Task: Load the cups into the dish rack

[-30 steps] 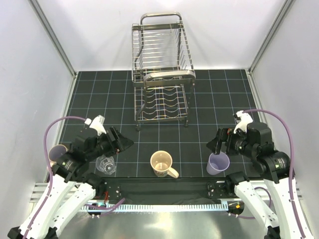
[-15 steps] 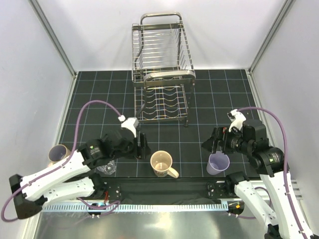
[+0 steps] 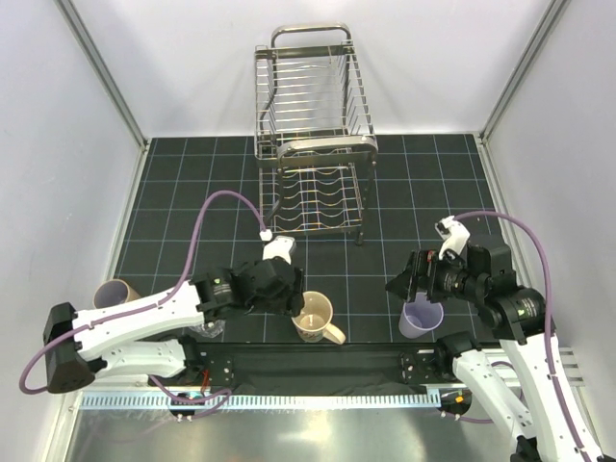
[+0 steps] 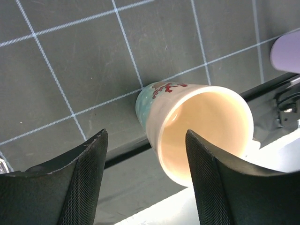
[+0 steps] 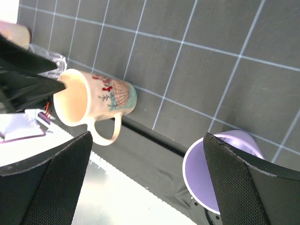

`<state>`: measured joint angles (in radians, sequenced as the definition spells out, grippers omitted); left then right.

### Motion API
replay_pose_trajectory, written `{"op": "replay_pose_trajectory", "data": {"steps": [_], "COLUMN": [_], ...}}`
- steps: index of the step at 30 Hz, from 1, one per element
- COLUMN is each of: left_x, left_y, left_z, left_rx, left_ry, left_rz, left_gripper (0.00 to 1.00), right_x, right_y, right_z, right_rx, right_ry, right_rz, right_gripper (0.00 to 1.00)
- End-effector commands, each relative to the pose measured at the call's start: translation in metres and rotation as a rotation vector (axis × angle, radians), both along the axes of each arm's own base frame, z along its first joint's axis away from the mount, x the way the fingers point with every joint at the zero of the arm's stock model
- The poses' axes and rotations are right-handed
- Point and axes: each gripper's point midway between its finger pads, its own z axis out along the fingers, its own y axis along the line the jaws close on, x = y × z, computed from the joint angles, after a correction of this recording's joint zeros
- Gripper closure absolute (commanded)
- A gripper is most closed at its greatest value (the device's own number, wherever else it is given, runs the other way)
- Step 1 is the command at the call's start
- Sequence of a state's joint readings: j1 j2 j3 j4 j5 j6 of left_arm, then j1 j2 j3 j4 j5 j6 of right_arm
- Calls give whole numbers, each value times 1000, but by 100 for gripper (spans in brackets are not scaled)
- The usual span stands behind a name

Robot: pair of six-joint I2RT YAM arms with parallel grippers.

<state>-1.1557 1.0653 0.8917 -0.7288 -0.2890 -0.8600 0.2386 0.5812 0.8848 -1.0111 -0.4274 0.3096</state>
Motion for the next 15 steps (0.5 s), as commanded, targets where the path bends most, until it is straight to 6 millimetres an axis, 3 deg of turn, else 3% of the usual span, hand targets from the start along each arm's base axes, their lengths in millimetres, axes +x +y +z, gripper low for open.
{"op": "replay_pose_trajectory", "data": {"steps": [1,15], "left_x": [7,0], "left_y": [-15,-21], "left_z": [4,-27], "left_rx": [-31,0], "left_ry": [-26,37], "left_rz": [12,-9], "left_gripper": [35,52], "right_x": [-6,-11], "right_y": [11,26], "right_z": [2,-10], "right_rx": [53,40], "right_ry": [0,100], "right_rz": [57,130], "right_gripper": [0,0]}}
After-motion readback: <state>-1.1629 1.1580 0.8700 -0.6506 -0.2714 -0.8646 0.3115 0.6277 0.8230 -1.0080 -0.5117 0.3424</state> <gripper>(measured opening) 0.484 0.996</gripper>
